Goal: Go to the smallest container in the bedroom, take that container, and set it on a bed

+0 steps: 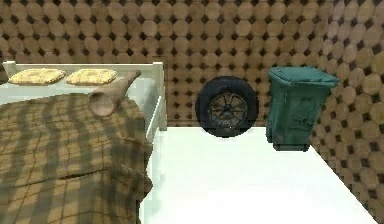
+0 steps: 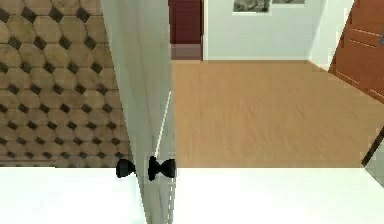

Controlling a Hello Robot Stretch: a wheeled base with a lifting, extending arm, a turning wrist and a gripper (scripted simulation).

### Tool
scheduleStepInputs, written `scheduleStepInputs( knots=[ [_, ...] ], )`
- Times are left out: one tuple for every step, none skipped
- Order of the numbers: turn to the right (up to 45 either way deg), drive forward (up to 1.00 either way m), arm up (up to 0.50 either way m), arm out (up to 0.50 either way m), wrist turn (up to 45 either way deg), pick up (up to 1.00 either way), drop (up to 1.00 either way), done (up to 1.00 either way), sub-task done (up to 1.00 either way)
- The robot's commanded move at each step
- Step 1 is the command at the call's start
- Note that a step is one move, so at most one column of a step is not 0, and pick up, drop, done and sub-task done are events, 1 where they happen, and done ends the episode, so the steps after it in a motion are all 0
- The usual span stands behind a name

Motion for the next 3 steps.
scheduleStepInputs(
  knots=[
    [24.0, 0.00, 0.00, 0.00, 0.0, 0.00, 0.00, 0.00, 0.00],
    [3.0, 0.00, 0.00, 0.00, 0.0, 0.00, 0.00, 0.00, 0.00],
    [0.0, 0.30, 0.00, 0.00, 0.0, 0.00, 0.00, 0.00, 0.00]
  ],
)
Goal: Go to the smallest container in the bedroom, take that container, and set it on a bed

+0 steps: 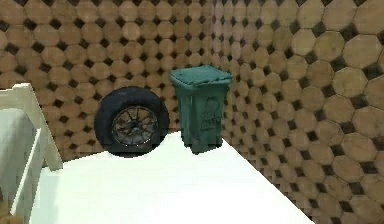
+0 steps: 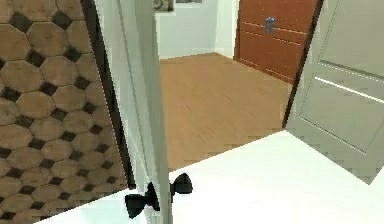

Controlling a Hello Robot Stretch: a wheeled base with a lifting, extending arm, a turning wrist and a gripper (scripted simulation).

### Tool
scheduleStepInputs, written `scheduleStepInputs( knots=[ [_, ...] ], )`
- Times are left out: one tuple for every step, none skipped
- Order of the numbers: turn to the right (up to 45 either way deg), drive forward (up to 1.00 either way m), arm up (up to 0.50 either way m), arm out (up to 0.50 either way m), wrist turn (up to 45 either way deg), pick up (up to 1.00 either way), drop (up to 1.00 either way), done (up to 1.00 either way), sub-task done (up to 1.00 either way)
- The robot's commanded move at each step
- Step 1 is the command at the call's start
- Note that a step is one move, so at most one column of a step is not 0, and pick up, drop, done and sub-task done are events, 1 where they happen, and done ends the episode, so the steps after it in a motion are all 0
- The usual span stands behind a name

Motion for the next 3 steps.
scheduleStepInputs(
  knots=[
    [3.0, 0.00, 0.00, 0.00, 0.0, 0.00, 0.00, 0.00, 0.00],
    [-12.0, 0.00, 0.00, 0.00, 0.0, 0.00, 0.00, 0.00, 0.00],
    [0.0, 0.05, 0.00, 0.00, 0.0, 0.00, 0.00, 0.00, 0.00]
  ],
)
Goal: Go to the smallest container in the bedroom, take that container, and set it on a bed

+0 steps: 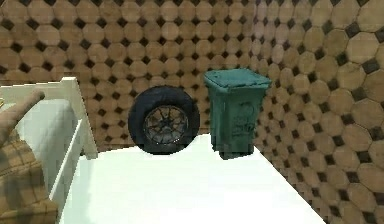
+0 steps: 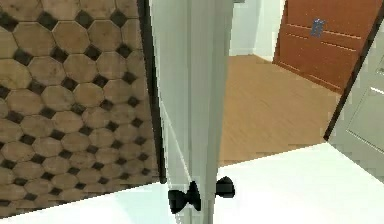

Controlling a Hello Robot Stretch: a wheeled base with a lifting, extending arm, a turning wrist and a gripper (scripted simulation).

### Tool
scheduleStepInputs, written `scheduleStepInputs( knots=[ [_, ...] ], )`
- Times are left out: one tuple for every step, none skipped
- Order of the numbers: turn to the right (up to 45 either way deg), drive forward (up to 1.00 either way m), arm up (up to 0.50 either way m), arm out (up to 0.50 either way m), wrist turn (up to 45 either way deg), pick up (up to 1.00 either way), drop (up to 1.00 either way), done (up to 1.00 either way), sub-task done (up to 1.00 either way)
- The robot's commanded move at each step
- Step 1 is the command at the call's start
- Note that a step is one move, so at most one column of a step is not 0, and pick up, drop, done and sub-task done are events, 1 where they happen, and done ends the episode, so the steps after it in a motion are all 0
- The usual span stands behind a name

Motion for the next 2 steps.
scheduleStepInputs(
  knots=[
    [15.0, 0.00, 0.00, 0.00, 0.0, 0.00, 0.00, 0.00, 0.00],
    [0.0, 0.70, 0.00, 0.00, 0.0, 0.00, 0.00, 0.00, 0.00]
  ],
)
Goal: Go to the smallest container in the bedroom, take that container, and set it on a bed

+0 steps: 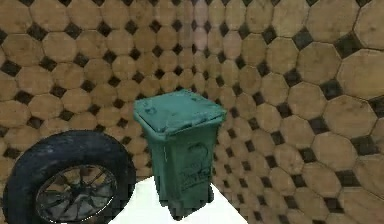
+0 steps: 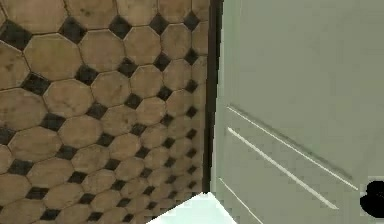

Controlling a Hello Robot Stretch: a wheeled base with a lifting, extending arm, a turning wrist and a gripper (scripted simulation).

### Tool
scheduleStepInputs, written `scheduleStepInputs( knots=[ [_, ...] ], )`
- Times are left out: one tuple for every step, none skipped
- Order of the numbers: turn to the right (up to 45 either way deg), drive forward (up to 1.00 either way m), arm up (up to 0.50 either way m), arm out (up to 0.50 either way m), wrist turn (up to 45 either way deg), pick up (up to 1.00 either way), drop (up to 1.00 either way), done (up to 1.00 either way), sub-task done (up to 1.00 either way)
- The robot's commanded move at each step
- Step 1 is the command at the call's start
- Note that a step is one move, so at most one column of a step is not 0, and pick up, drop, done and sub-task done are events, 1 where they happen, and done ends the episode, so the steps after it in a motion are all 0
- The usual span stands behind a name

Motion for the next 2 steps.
scheduleStepInputs(
  knots=[
    [-45.0, 0.00, 0.00, 0.00, 0.0, 0.00, 0.00, 0.00, 0.00],
    [-45.0, 0.00, 0.00, 0.00, 0.0, 0.00, 0.00, 0.00, 0.00]
  ],
)
